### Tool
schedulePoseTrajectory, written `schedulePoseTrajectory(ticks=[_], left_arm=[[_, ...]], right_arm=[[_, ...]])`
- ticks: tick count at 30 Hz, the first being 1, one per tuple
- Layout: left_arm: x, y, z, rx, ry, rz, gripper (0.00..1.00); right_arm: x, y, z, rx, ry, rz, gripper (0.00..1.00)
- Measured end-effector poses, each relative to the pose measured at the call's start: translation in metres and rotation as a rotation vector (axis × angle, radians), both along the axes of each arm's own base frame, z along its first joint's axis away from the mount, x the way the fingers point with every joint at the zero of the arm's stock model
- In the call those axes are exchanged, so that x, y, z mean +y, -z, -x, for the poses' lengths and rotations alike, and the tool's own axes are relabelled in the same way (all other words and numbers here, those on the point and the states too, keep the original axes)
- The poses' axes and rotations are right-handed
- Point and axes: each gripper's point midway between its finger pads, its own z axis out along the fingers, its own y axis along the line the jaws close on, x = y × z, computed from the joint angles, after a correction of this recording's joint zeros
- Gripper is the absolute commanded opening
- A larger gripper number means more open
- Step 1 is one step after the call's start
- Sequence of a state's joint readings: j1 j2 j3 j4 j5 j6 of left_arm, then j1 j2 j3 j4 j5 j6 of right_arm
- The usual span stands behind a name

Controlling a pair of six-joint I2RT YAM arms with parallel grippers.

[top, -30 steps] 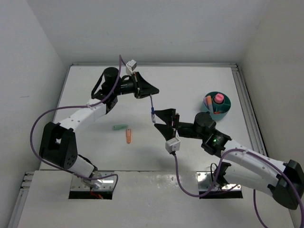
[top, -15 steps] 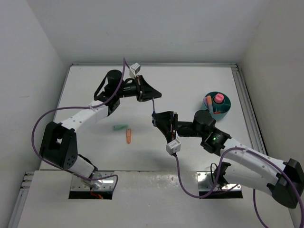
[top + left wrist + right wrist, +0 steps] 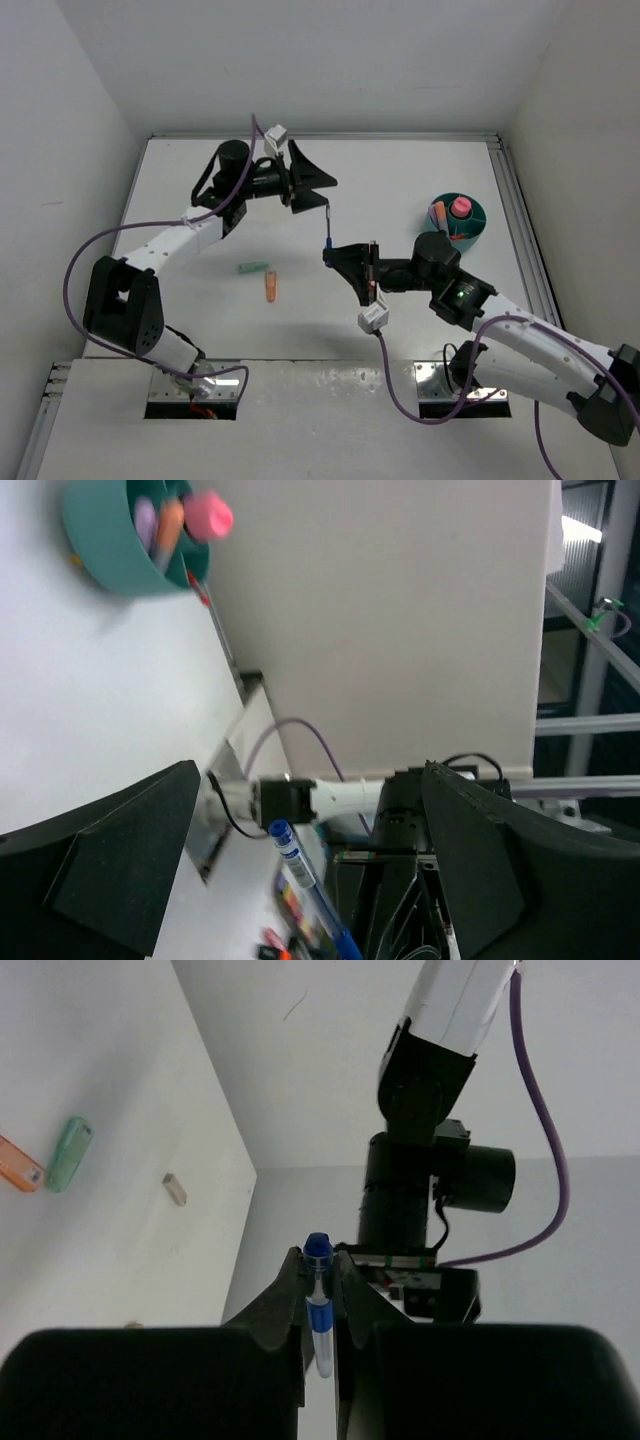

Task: Sort the stationery into containers
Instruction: Place the pen in the storage box.

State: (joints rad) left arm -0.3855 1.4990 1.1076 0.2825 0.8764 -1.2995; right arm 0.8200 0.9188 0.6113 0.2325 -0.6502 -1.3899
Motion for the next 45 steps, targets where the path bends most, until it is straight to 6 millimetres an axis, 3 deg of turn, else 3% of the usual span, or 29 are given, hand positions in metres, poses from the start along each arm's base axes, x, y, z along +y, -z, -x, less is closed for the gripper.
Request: schedulePoseTrajectory(ticks=[3, 5, 7, 9, 11, 13, 16, 20, 23, 26, 30, 38, 45], left_arm=[[0.023, -0.031, -0.029, -0.096, -0.072, -0.003, 1.0], [0.048, -0.062, -0.051, -0.211, -0.144, -0.019, 1.0], [0.072, -0.089, -0.067, -0.33, -0.212, -0.047, 1.0], [0.097, -0.101, -0.078, -0.435, -0.297, -0.104, 1.0], [0.114, -0.1, -0.079, -0.513, -0.37, -0.18, 1.0], [0.123, -0.096, -0.07, -0.592, -0.405, -0.256, 1.0], [0.128, -0.099, -0.059, -0.719, -0.413, -0.356, 1.0], [0.133, -0.095, -0.047, -0.862, -0.36, -0.442, 1.0], [0.133, -0.081, -0.042, -0.89, -0.313, -0.461, 1.0], [0.131, -0.063, -0.035, -0.889, -0.266, -0.467, 1.0], [0.129, -0.054, -0.029, -0.907, -0.23, -0.474, 0.99], [0.127, -0.052, -0.026, -0.935, -0.199, -0.473, 0.97], [0.127, -0.048, -0.028, -0.93, -0.19, -0.475, 0.96]], right_arm=[[-0.011, -0.004, 0.006, 0.029, 0.029, -0.011, 0.0], [-0.021, -0.009, 0.003, 0.107, 0.094, -0.035, 0.0], [-0.032, -0.014, -0.007, 0.272, 0.202, -0.048, 0.0], [-0.046, -0.03, -0.027, 0.452, 0.341, -0.091, 0.0], [-0.069, -0.051, -0.054, 0.615, 0.499, -0.185, 0.0], [-0.104, -0.059, -0.079, 0.749, 0.652, -0.291, 0.0], [-0.155, -0.038, -0.104, 0.919, 0.868, -0.384, 0.0], [-0.201, -0.003, -0.125, 1.089, 1.04, -0.415, 0.0], [-0.224, 0.009, -0.135, 1.155, 1.089, -0.444, 0.0], [-0.239, 0.006, -0.14, 1.153, 1.086, -0.474, 0.0], [-0.257, 0.002, -0.146, 1.091, 1.061, -0.479, 0.0], [-0.285, 0.041, -0.156, 1.117, 1.018, -0.435, 0.0], [-0.294, 0.063, -0.155, 1.054, 0.973, -0.371, 0.0]])
